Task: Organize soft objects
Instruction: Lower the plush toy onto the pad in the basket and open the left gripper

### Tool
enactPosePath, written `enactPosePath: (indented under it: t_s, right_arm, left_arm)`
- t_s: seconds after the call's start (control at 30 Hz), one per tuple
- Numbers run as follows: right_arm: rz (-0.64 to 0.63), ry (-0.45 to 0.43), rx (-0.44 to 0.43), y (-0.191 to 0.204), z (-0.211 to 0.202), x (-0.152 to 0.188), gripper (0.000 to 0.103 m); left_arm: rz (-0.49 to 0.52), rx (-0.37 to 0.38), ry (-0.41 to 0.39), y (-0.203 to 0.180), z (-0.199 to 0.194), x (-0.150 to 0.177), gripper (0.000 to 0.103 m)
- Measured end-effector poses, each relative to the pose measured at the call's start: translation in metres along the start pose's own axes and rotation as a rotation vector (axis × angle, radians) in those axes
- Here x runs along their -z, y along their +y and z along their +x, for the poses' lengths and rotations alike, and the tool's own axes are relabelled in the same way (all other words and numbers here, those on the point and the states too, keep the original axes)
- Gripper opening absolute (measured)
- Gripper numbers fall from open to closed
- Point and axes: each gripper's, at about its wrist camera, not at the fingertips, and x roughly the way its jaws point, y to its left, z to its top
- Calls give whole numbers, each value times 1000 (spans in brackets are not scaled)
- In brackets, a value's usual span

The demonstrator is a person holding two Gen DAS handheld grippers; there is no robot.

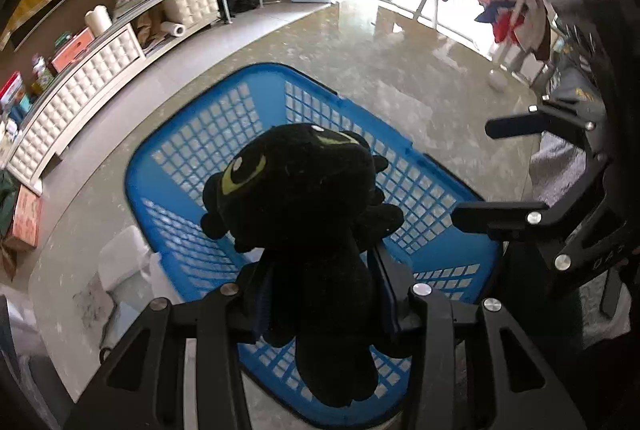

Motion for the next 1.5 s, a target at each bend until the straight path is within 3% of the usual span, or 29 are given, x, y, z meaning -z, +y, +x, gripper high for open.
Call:
enactPosePath:
  t_s: [0.47, 0.83, 0.9, 1.13, 1.43, 1.5]
  right_arm:
    - [27, 44, 1, -9, 22, 5, 102]
    - [61, 53, -22, -21, 22, 4, 103]
    - [63, 54, -23, -23, 23, 3, 103]
    - [74, 58, -32, -23, 25, 3, 102]
    - [79, 33, -45, -16, 10, 8, 102]
    - [79, 22, -46, -13, 5, 9, 102]
  left_arm:
    - [118, 98, 125, -11, 39, -4, 42]
    - [135, 103, 224, -20, 68, -8, 44]
    - [132, 111, 219, -20, 66, -10, 46]
    - [129, 62, 210, -24, 60, -11, 78]
    - [88, 29, 115, -23, 15, -6, 79]
    - [83, 10, 90, -25, 2, -3, 85]
